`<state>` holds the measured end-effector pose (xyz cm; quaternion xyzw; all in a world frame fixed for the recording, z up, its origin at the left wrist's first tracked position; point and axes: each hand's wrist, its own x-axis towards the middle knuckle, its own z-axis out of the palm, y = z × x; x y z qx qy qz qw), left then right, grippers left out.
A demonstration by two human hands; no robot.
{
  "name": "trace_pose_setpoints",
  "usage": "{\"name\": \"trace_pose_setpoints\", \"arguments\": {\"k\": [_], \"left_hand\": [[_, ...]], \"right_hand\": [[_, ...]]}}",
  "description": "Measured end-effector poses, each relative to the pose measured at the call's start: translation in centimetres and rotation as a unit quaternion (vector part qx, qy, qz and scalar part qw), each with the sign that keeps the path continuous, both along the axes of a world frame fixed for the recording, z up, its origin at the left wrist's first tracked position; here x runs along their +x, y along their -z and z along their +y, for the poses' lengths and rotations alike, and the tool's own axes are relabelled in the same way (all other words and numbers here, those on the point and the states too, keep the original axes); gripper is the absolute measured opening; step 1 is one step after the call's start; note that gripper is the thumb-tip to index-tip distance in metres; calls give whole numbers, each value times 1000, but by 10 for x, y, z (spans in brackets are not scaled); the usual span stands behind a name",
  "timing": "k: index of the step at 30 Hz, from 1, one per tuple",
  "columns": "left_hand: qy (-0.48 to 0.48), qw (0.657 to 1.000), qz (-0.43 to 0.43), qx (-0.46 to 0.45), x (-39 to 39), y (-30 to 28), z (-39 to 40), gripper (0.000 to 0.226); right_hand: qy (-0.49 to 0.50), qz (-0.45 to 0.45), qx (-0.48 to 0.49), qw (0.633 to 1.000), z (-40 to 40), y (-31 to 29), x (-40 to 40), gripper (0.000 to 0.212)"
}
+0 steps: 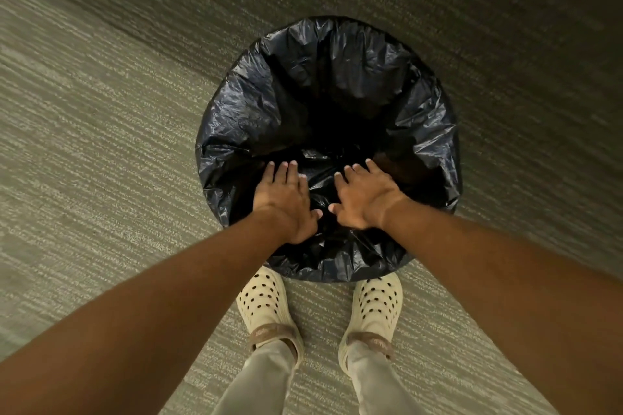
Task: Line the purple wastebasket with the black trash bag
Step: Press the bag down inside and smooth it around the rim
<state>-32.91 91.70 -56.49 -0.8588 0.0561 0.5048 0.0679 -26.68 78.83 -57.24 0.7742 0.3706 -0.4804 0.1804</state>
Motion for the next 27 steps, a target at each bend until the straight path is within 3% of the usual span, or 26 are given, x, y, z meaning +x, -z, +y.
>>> {"name": "trace_pose_setpoints", "arguments": {"k": [3,6,11,14,18,23,27], "left_hand": [[-27,980,-183,-70,2,-28,-2,74],[-78,918,-363,-139,7,-55,8,66],[-105,897,-423,-77,25,-69,45,75],[-182,894,-405,-66,35,-64,67,83],[-308,857,-394,-128,38,-56,81,76],[-353,823,-412,-167,33,-46,89,46],[-393,787,-437,-188,28,-40,94,39]], "right_hand": [[102,-82,178,975,5,-32,0,73],[172,-219,317,907,2,-65,4,66],[232,-347,323,849,-15,-87,37,64],[315,-301,314,844,-24,-79,58,60],[492,-201,350,771,-33,-64,80,41],[545,-146,347,749,-44,-52,87,36],[587,-117,332,729,-48,-47,85,38]]}}
